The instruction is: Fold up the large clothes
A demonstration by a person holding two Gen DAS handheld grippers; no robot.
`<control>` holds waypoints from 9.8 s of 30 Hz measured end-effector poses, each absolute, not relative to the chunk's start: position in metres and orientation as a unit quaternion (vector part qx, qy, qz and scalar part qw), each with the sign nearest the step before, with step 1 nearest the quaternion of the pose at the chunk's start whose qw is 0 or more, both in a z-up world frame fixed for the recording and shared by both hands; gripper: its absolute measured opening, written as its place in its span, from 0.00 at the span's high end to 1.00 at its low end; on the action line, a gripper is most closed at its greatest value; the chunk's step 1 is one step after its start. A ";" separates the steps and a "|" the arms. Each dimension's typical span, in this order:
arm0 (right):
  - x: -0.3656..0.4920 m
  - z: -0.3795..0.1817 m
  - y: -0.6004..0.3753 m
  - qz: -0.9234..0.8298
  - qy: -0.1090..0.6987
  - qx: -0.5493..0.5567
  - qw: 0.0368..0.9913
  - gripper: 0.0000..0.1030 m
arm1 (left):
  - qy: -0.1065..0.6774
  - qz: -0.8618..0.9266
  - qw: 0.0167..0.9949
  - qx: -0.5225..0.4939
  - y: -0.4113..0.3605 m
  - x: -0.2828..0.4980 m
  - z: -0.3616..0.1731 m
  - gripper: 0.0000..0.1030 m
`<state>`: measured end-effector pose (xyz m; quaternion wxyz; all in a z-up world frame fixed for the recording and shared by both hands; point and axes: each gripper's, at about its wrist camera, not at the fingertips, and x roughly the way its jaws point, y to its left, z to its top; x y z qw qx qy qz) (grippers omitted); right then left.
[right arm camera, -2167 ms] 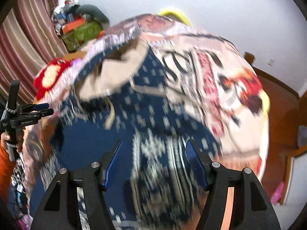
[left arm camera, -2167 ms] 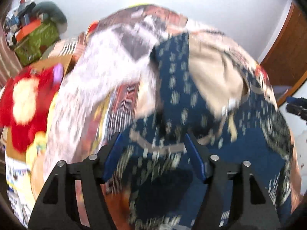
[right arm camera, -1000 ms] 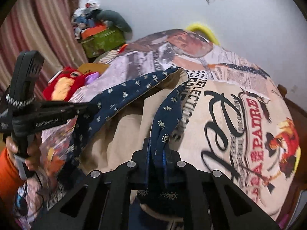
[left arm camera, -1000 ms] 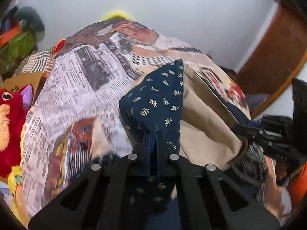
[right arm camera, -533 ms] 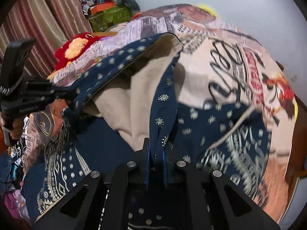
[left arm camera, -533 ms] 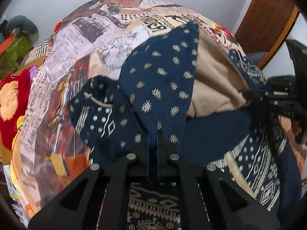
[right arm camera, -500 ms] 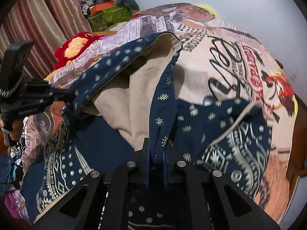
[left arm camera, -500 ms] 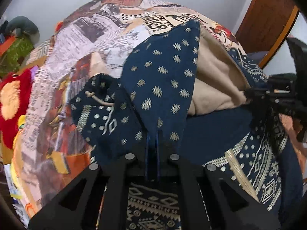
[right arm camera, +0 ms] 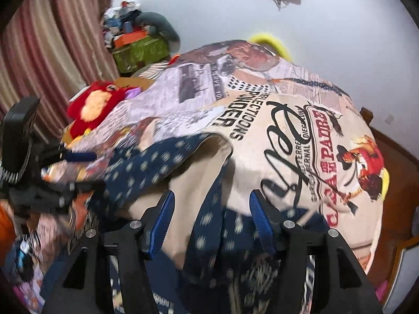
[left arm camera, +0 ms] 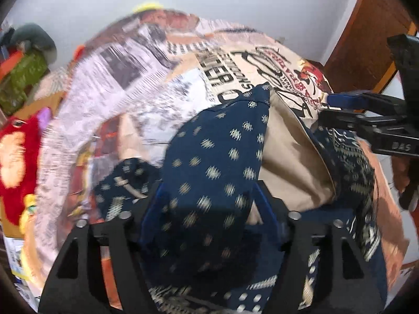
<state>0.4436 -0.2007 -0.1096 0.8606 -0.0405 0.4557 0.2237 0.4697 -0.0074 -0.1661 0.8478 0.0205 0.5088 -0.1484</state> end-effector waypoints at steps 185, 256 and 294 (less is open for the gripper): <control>0.107 -0.091 -0.199 0.239 0.476 0.011 0.846 0.90 | 0.557 -0.102 0.814 -0.130 0.108 0.121 -0.221 0.90; 0.383 -0.073 -0.310 0.161 0.444 0.014 0.881 0.48 | 0.501 -0.114 0.857 0.046 0.056 0.450 -0.169 0.47; 0.462 -0.168 -0.214 0.162 0.465 -0.095 0.865 0.93 | 0.524 -0.025 0.850 0.040 0.054 0.521 -0.242 0.97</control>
